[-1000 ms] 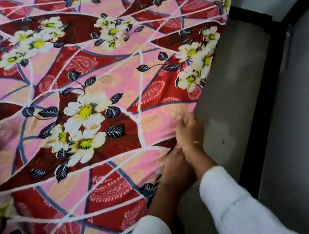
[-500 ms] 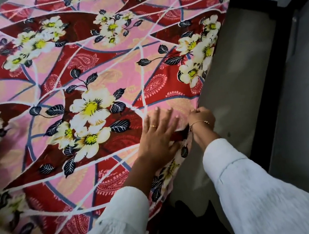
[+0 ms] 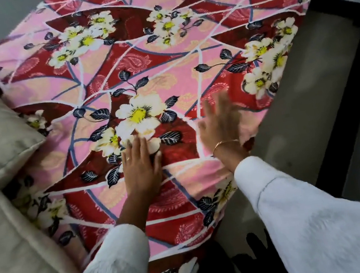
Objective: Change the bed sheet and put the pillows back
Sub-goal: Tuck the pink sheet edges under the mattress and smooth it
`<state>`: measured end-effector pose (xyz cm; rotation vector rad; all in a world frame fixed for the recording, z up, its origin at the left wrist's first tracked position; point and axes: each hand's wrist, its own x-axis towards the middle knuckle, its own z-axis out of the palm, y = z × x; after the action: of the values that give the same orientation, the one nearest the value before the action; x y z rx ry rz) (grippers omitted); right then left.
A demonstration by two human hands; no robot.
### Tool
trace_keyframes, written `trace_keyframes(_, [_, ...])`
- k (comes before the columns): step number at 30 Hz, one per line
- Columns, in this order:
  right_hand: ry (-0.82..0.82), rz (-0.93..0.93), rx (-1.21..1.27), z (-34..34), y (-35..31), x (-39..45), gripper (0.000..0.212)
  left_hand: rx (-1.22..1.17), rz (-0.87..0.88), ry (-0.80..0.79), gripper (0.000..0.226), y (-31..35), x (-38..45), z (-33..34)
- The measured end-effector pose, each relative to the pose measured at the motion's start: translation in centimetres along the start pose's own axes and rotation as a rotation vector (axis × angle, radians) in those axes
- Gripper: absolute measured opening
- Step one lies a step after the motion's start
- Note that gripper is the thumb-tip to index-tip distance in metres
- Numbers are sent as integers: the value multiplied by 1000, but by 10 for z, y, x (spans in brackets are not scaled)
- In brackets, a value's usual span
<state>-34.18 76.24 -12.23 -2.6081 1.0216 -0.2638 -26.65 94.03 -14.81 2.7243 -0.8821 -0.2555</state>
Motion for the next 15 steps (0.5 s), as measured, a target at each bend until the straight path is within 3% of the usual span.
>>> trace_keyframes(3, [-341, -352, -227, 29, -33, -38, 63, 21, -87, 39, 68, -29, -39, 8])
trace_keyframes(8, [-429, -758, -203, 50, -82, -67, 55, -89, -223, 238, 48, -29, -66, -2])
trace_keyframes(11, [-418, -674, -73, 54, -96, -45, 53, -146, -356, 275, 43, -39, -40, -21])
trace_keyframes(15, [-357, -444, -109, 64, -121, 0, 58, -132, -238, 285, 45, -77, 9, -32])
